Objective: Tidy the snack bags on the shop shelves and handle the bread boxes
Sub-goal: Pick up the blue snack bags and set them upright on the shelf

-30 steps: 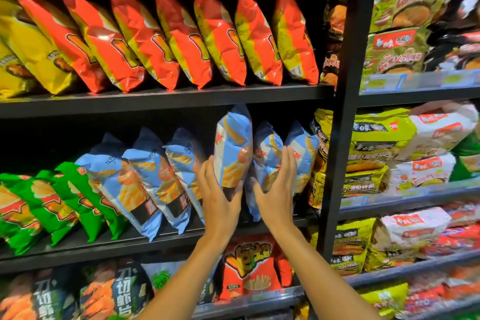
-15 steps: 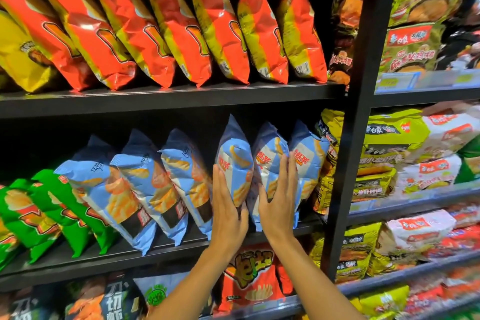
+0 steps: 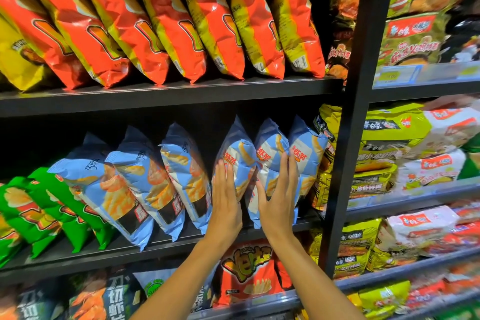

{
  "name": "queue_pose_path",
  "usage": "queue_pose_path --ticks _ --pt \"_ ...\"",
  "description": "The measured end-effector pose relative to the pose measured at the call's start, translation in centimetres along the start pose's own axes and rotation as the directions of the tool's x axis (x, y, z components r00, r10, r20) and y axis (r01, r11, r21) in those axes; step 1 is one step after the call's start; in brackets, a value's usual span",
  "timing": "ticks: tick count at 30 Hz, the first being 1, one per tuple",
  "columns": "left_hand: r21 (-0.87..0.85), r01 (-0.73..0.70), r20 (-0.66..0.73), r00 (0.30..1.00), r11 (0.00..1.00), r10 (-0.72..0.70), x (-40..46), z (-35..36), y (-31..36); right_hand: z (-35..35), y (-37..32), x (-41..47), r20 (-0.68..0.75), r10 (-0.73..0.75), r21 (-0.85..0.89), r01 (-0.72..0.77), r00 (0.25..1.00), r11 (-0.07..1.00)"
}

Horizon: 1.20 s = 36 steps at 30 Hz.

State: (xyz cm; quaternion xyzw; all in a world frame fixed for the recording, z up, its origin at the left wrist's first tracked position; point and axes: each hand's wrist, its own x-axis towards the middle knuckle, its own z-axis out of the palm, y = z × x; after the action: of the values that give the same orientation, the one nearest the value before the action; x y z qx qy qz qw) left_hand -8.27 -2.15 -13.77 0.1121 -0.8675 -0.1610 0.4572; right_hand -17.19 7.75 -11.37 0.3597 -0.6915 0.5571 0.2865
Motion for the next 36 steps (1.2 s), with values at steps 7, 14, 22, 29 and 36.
queue_pose_path --ticks 7,14,22,29,36 --pt "0.153 -0.021 0.064 0.998 0.988 0.012 0.1 -1.0 -1.0 -0.7 0.0 0.4 0.053 -0.003 -0.009 0.003 0.999 1.0" --pt "0.097 -0.08 0.08 0.994 0.992 0.072 0.1 -3.5 1.4 -3.0 -0.2 0.0 0.143 -0.012 0.07 0.002 0.99 0.998" --pt "0.334 -0.184 0.116 0.981 0.925 0.154 -2.6 -11.2 -0.3 -5.5 -2.2 -1.8 0.116 -0.122 0.279 0.085 0.986 0.956" --pt "0.686 -0.333 0.234 0.943 0.647 0.237 -1.8 -21.5 -4.9 -0.2 -8.4 -3.9 0.386 -0.186 0.319 0.059 0.903 0.946" --pt "0.725 -0.461 0.333 0.885 0.512 0.325 -0.5 -24.9 -6.1 8.0 -13.0 -4.3 0.384 0.16 0.159 -0.236 0.909 0.959"
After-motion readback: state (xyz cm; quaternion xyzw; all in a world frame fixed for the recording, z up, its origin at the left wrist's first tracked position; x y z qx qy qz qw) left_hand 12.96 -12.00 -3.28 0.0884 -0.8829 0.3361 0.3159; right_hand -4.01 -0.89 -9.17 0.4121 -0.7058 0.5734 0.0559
